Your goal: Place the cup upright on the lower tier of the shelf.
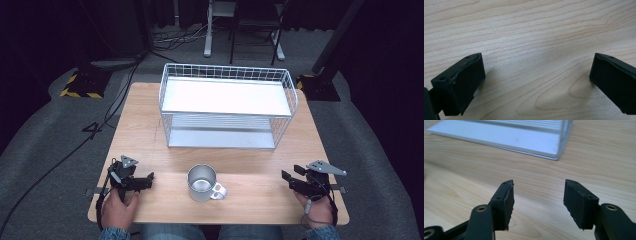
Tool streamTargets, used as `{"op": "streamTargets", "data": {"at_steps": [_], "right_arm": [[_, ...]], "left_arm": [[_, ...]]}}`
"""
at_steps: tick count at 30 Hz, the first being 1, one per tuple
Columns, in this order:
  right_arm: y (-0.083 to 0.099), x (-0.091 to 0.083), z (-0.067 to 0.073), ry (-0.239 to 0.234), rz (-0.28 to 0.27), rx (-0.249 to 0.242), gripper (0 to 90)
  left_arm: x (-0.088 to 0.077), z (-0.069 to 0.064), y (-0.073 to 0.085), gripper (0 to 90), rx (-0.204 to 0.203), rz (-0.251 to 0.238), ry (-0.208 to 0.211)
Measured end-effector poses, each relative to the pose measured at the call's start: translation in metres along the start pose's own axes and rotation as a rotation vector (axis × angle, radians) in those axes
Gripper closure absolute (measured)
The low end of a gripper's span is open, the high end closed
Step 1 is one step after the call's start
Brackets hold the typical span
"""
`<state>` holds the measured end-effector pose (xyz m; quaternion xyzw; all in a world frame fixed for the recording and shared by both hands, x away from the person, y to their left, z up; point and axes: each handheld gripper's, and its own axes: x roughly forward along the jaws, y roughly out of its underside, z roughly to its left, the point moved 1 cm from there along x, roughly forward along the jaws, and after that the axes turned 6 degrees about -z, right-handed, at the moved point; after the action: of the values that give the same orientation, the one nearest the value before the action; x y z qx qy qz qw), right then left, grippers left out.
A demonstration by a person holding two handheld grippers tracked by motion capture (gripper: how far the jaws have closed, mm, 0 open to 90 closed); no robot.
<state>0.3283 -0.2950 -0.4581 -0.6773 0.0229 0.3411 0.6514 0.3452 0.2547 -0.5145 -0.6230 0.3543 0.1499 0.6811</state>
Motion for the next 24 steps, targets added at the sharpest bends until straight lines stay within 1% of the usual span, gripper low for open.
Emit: {"op": "streamTargets", "data": {"at_steps": [1,2,3,4,5,6,8,9,10,12,13,14,15,16,17,18,22,23,24], "right_arm": [[-0.003,-0.002,0.008,-0.025,-0.007,-0.024,43.7],[-0.003,-0.002,0.008,-0.025,-0.007,-0.024,43.7],[-0.005,-0.002,0.015,-0.057,0.006,-0.042,44.7],[-0.005,-0.002,0.015,-0.057,0.006,-0.042,44.7],[-0.008,-0.003,0.024,-0.077,-0.003,-0.079,44.7],[-0.008,-0.003,0.024,-0.077,-0.003,-0.079,44.7],[-0.010,-0.005,0.033,-0.086,-0.015,-0.123,46.4],[-0.011,-0.005,0.040,-0.094,-0.018,-0.161,45.9],[-0.012,-0.005,0.045,-0.103,-0.019,-0.171,44.5],[-0.012,-0.005,0.047,-0.110,-0.018,-0.165,43.0],[-0.013,-0.004,0.054,-0.132,-0.014,-0.136,39.7],[-0.013,-0.004,0.054,-0.132,-0.014,-0.136,39.7],[-0.014,-0.003,0.060,-0.148,-0.009,-0.098,37.7],[-0.014,-0.003,0.060,-0.148,-0.009,-0.098,37.7],[-0.015,-0.003,0.066,-0.171,-0.014,-0.089,41.4],[-0.015,-0.003,0.066,-0.171,-0.014,-0.089,41.4],[-0.016,-0.003,0.082,-0.198,-0.022,-0.115,41.3],[-0.016,-0.002,0.092,-0.229,-0.020,-0.128,41.3],[-0.016,-0.002,0.092,-0.229,-0.020,-0.128,41.3]], "left_arm": [[0.000,0.000,0.000,0.4,0.000,0.000,0.000],[0.000,0.000,0.000,0.3,0.000,0.000,0.000],[0.000,0.000,0.000,0.3,0.000,0.000,0.000],[0.000,0.000,0.000,0.4,0.000,0.000,0.000],[0.000,0.000,0.000,0.4,0.000,0.000,0.000],[0.000,0.000,0.000,0.4,0.000,0.000,0.000],[0.000,0.000,0.000,0.3,0.000,0.000,0.000],[0.000,0.000,0.000,0.4,0.000,0.000,0.000],[0.000,0.000,0.000,0.4,0.000,0.000,0.000],[0.000,0.000,0.000,0.4,0.000,0.000,0.000],[0.000,0.000,0.000,0.4,0.000,0.000,0.000],[0.000,0.000,0.000,0.4,0.000,0.000,0.000],[0.000,0.000,0.000,0.3,0.000,0.000,0.000],[0.000,0.000,0.000,0.4,0.000,0.000,0.000],[0.000,0.000,0.000,0.4,0.000,0.000,0.000],[0.000,0.000,0.000,0.4,0.000,0.000,0.000],[0.000,0.000,0.000,0.4,0.000,0.000,0.000],[0.000,0.000,0.000,0.4,0.000,0.000,0.000],[0.000,0.000,0.000,0.4,0.000,0.000,0.000]]}}
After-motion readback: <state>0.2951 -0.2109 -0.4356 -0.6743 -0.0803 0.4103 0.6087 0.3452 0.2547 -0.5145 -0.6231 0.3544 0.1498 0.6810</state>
